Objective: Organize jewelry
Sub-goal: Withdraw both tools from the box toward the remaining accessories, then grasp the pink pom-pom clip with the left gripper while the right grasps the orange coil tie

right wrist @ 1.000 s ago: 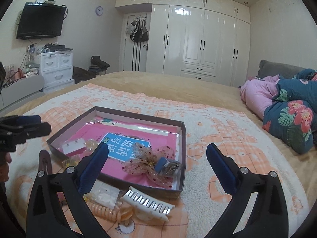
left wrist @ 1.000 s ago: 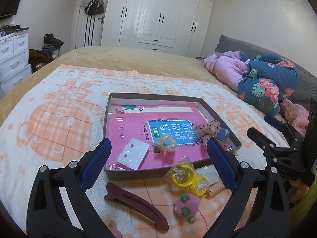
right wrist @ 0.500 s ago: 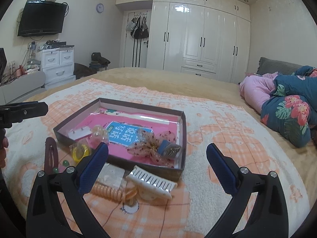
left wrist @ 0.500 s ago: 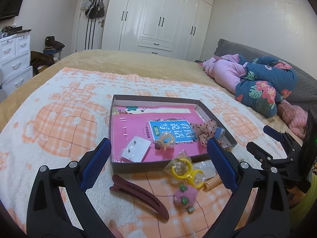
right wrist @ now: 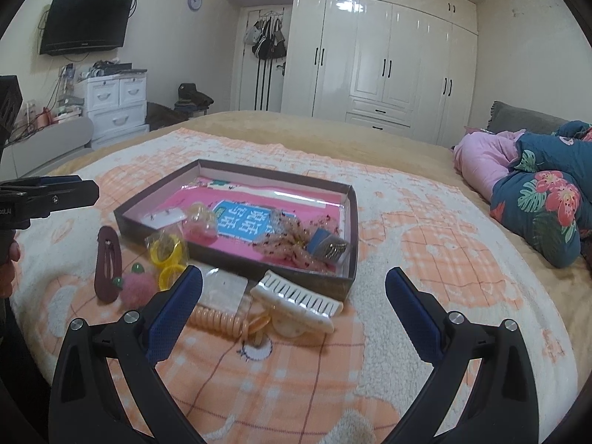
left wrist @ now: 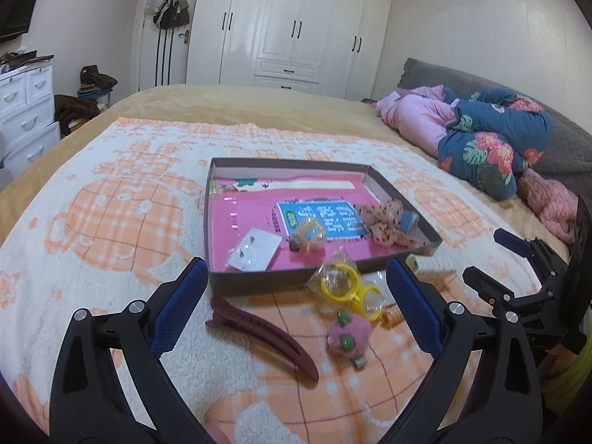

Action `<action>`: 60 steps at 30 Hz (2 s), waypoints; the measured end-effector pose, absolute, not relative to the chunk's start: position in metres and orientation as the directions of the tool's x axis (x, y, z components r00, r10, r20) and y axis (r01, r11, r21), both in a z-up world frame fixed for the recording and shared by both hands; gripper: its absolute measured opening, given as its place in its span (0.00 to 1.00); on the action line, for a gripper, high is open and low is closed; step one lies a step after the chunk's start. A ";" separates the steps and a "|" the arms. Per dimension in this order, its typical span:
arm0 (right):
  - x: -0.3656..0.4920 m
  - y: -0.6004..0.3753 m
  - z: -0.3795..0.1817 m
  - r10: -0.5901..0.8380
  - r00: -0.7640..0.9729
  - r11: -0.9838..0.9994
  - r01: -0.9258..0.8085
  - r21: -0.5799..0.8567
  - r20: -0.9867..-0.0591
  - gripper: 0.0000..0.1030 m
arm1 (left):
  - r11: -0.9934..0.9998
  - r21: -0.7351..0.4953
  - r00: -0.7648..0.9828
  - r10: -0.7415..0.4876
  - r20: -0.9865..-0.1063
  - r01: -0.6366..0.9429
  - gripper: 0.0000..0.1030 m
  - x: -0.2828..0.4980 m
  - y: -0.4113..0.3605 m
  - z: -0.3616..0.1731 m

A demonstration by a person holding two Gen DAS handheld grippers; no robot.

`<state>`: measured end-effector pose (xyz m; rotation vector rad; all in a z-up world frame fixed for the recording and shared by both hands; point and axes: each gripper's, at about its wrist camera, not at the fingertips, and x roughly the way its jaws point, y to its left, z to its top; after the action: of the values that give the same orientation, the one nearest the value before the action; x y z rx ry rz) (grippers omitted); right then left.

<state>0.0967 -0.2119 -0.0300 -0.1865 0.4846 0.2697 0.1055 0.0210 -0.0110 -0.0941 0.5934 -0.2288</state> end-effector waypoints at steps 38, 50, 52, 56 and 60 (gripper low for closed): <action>0.129 -0.221 -0.080 0.310 0.655 0.944 -0.296 0.142 -0.689 0.36 | 0.933 -0.027 0.689 -0.285 -0.666 0.360 0.56 0.107 -0.036 -0.061; 0.136 -0.211 -0.082 0.361 0.636 0.925 -0.338 0.174 -0.682 0.13 | 0.934 -0.048 0.663 -0.288 -0.691 0.355 0.48 0.115 -0.035 -0.071; 0.137 -0.213 -0.083 0.370 0.630 0.923 -0.335 0.191 -0.683 0.12 | 0.935 -0.053 0.660 -0.287 -0.695 0.351 0.48 0.117 -0.034 -0.072; 0.140 -0.220 -0.084 0.399 0.612 0.915 -0.319 0.248 -0.683 0.08 | 0.935 -0.062 0.653 -0.290 -0.700 0.348 0.48 0.120 -0.034 -0.074; 0.136 -0.222 -0.081 0.401 0.616 0.914 -0.322 0.247 -0.678 0.07 | 0.934 -0.067 0.649 -0.293 -0.701 0.350 0.48 0.121 -0.033 -0.075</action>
<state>0.1356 -0.2219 -0.0811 0.1041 0.8060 0.4170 0.1215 -0.0335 -0.0747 0.0768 0.7828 -0.3658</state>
